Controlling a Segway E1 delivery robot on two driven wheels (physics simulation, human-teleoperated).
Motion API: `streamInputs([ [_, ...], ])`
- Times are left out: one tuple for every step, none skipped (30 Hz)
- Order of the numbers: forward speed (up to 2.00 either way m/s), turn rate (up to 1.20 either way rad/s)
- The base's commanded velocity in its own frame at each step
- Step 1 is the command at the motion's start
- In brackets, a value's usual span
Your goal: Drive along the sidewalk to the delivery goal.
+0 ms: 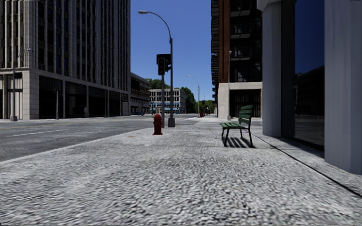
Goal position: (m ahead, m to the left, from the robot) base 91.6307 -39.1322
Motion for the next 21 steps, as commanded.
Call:
streamInputs([
  [2.00, 0.00],
  [2.00, 0.00],
  [2.00, 0.00],
  [2.00, 0.00],
  [2.00, 0.00],
  [2.00, 0.00],
  [2.00, 0.00],
  [2.00, 0.00],
  [2.00, 0.00],
  [2.00, 0.00],
  [2.00, 0.00],
  [2.00, 0.00],
  [2.00, 0.00],
  [2.00, 0.00],
  [2.00, 0.00],
  [2.00, 0.00],
  [2.00, 0.00],
  [2.00, 0.00],
  [2.00, 0.00],
  [2.00, 0.00],
  [2.00, 0.00],
])
